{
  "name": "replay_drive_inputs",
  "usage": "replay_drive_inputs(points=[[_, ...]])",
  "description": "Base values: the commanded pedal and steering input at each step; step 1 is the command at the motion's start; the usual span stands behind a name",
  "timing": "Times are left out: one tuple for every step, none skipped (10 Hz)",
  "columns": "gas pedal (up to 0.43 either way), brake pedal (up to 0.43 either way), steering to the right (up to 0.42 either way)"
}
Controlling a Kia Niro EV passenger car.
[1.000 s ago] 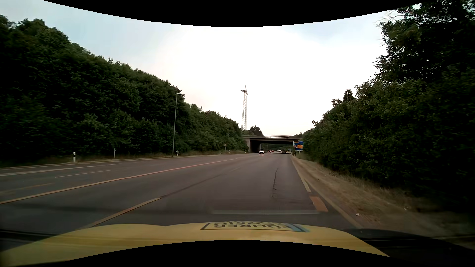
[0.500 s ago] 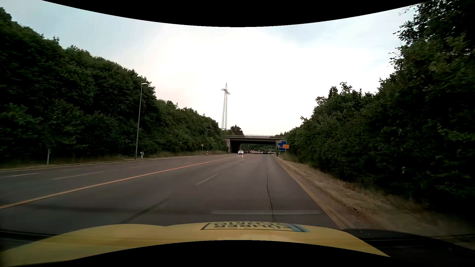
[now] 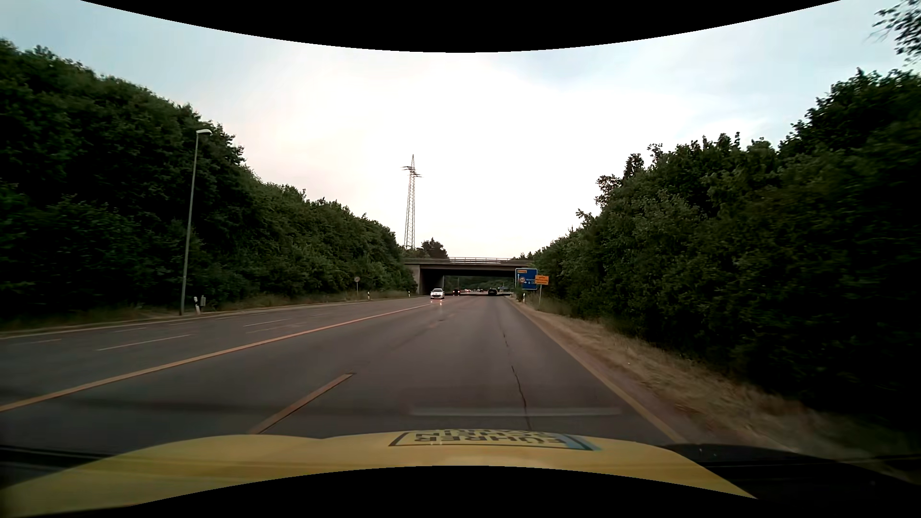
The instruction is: Follow the waypoints while adhering to traffic rules and regulations
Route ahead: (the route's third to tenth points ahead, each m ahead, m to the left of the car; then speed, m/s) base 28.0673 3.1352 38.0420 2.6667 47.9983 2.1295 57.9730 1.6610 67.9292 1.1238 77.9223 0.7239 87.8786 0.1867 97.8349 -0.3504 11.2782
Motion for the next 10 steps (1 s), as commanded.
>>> replay_drive_inputs(points=[[0.169,0.0,0.029],[0.169,0.0,0.026],[0.169,0.0,0.02],[0.169,0.0,0.016],[0.169,0.0,0.015],[0.169,0.0,0.012],[0.157,0.0,0.012],[0.138,0.0,0.012],[0.13,0.0,0.011],[0.13,0.0,0.011]])
